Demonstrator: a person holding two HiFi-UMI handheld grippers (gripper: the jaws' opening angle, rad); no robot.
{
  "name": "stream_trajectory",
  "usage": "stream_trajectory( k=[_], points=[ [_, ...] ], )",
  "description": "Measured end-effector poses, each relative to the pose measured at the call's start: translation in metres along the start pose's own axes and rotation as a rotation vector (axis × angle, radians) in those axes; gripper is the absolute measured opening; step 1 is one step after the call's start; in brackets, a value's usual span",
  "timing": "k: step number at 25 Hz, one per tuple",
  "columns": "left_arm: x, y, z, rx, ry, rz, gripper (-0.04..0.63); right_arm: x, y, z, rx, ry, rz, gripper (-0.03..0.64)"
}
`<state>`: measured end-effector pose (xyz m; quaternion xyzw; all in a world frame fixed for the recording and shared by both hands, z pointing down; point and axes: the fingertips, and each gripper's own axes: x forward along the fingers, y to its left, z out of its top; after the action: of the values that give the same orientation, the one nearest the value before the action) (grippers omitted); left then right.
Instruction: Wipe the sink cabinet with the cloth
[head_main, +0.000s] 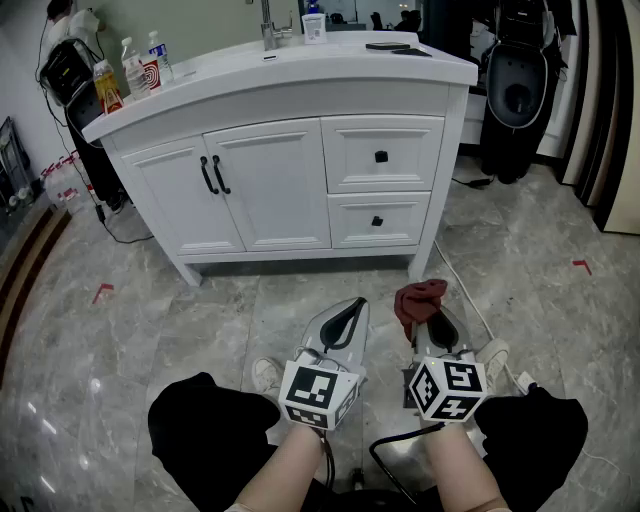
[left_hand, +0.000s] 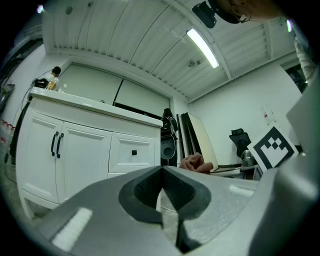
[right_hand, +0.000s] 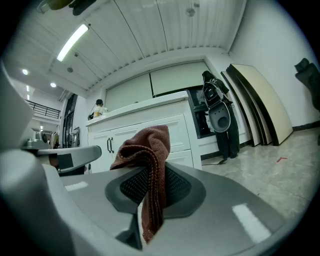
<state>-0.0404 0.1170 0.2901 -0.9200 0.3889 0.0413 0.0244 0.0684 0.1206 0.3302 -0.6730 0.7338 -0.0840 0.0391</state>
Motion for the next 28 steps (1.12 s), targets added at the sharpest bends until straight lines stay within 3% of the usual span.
stream_trajectory(
  k=[15,28],
  points=[
    [0.002,-0.002,0.000,0.000,-0.002,-0.002,0.000,0.000,-0.002,-0.006,0.008,0.014,-0.001,0.091],
    [0.038,0.036,-0.014,-0.046,0.011,0.057,0.000,0.055,-0.011,-0.016,0.131,0.027,-0.005,0.091]
  ],
)
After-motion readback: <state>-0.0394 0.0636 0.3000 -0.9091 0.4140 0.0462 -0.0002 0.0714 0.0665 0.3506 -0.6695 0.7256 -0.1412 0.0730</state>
